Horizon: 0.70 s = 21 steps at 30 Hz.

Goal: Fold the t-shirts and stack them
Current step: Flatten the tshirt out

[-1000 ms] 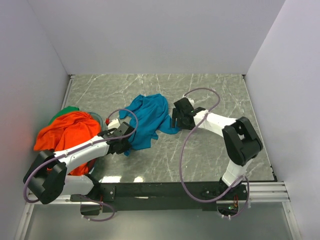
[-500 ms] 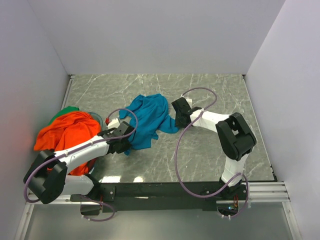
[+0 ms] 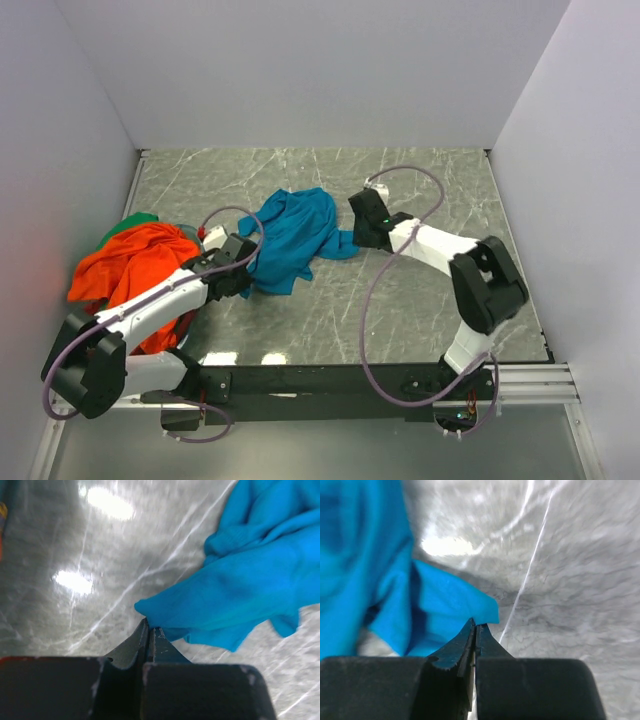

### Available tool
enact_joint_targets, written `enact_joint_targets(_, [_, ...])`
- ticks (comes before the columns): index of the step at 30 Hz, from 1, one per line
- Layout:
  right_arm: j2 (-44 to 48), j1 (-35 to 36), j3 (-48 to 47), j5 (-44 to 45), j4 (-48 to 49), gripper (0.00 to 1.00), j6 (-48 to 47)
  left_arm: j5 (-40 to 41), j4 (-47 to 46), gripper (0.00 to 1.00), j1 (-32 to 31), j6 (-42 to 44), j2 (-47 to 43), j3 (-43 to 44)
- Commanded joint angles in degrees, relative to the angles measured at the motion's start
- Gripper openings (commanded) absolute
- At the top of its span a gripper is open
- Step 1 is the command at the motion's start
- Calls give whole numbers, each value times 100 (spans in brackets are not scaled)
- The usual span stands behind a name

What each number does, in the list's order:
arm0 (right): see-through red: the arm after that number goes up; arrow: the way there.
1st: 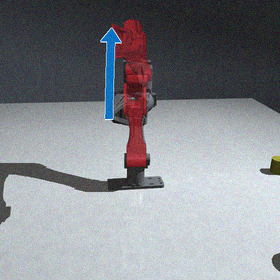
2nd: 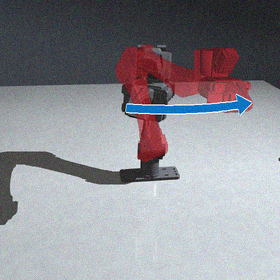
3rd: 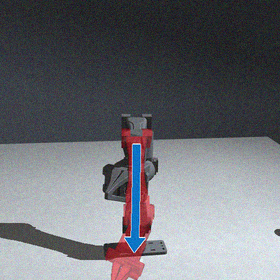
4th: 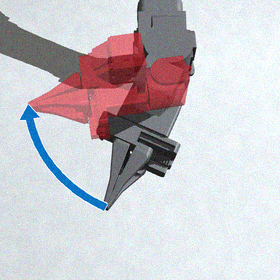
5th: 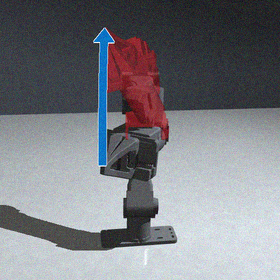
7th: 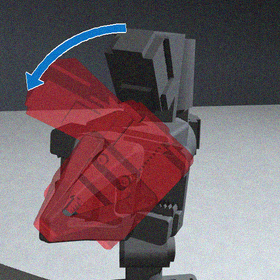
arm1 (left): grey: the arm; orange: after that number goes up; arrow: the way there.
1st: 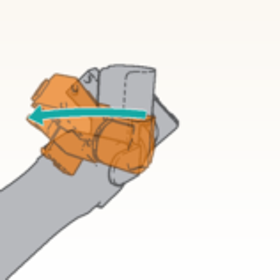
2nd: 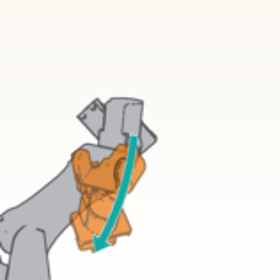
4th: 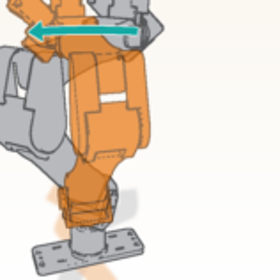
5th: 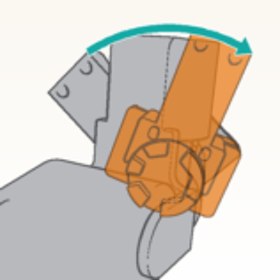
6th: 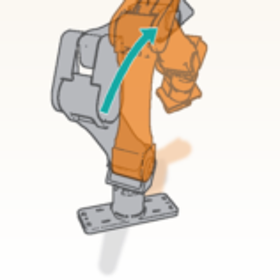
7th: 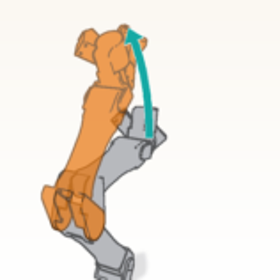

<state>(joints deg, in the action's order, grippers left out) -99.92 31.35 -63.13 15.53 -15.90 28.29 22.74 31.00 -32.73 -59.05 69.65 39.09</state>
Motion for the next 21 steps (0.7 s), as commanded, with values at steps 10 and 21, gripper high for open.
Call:
enact_joint_targets(10, [2299, -111, -630, 961, 201, 0, -992, 941, 73, 1, 741, 1088, -259, 2567])
enact_joint_targets(21, [3162, -332, -1533, 723, 580, 0, -1695, 1206, -666, 1, 795, 1949, -759, 3692])
